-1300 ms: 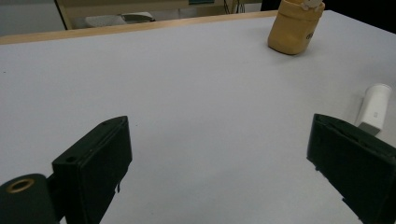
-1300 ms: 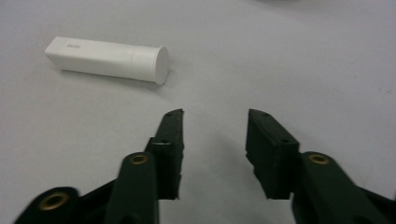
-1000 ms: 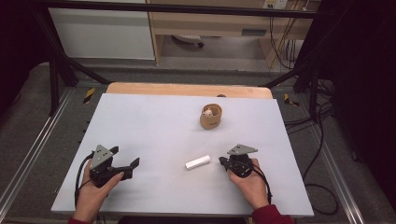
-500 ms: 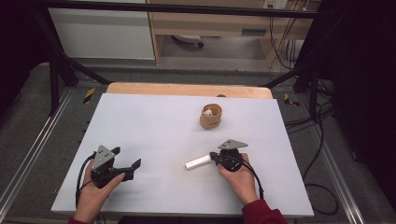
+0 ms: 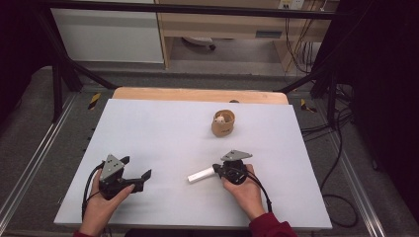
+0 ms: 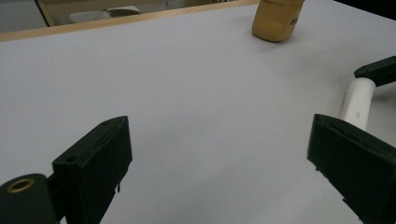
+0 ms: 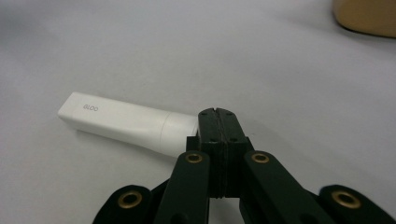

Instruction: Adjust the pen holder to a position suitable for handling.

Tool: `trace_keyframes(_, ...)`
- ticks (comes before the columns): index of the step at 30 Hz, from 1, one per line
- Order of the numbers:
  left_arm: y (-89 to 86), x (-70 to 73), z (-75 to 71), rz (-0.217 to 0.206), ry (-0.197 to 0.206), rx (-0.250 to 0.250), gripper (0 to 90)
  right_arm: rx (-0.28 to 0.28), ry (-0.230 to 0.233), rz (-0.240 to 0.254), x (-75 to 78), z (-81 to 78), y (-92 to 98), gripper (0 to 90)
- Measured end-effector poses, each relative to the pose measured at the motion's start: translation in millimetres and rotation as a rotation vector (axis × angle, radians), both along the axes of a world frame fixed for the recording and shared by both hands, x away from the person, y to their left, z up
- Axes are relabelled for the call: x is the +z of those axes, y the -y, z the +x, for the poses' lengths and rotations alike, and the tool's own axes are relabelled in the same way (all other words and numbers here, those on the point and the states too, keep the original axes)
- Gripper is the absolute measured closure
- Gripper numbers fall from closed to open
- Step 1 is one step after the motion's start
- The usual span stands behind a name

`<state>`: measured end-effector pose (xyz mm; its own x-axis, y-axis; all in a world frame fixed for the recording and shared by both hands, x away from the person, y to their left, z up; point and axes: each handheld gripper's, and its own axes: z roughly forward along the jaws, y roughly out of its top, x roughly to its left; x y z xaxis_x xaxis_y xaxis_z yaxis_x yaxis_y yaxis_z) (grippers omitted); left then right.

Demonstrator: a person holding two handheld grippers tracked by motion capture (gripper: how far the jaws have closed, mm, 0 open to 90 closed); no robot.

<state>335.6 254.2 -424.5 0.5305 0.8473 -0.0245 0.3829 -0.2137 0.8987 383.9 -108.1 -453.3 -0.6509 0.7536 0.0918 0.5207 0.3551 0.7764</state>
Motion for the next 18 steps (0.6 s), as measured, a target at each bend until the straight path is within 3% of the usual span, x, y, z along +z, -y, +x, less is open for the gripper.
trace_keyframes(7, 1.4, -0.1, -0.7, 0.0, 0.0, -0.007, 6.5, 0.044, -0.009, -0.003, -2.6, -13.7, -26.9, 90.0)
trace_keyframes(18, 3.9, -0.3, -1.3, 0.008, 0.0, -0.022, 6.6, 0.09, -0.03, 0.032, -2.7, -24.2, -45.9, 90.0)
